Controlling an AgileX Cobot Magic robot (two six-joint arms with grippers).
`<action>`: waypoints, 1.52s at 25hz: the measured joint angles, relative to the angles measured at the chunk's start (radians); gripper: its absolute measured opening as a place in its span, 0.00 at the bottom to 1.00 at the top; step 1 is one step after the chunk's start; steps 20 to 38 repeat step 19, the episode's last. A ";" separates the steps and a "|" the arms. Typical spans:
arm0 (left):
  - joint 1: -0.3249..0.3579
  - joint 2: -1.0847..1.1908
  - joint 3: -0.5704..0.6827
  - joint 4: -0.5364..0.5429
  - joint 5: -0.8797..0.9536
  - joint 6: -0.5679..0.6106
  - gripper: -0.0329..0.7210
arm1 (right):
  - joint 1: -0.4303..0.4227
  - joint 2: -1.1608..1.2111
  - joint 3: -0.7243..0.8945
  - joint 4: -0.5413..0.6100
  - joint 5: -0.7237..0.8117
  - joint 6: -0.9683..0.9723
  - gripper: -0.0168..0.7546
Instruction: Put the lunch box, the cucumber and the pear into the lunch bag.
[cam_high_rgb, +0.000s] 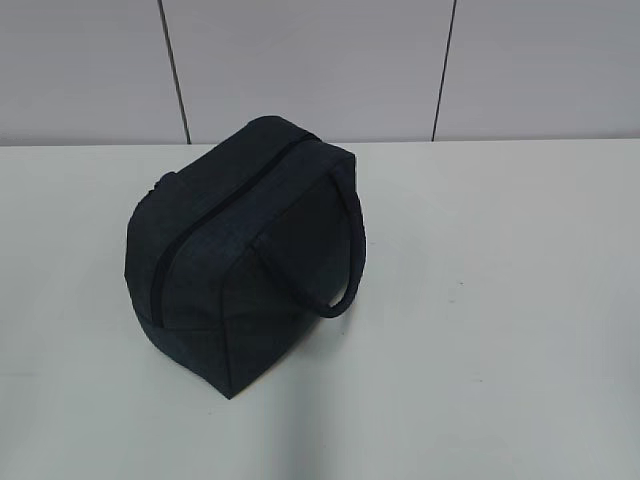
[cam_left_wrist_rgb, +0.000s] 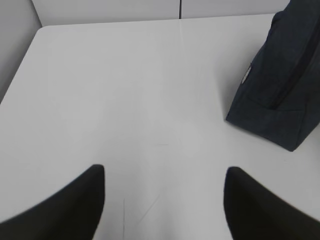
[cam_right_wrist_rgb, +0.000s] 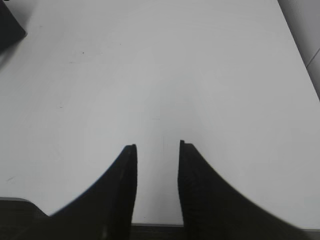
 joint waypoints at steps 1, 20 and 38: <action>0.000 0.000 0.000 0.000 0.000 0.000 0.63 | 0.000 0.000 0.000 0.000 0.000 0.000 0.33; 0.000 0.000 0.000 0.000 0.000 0.000 0.63 | 0.000 0.000 0.000 -0.002 0.000 0.000 0.33; 0.000 0.000 0.000 0.000 0.000 0.000 0.63 | 0.000 0.000 0.000 -0.002 0.000 0.000 0.33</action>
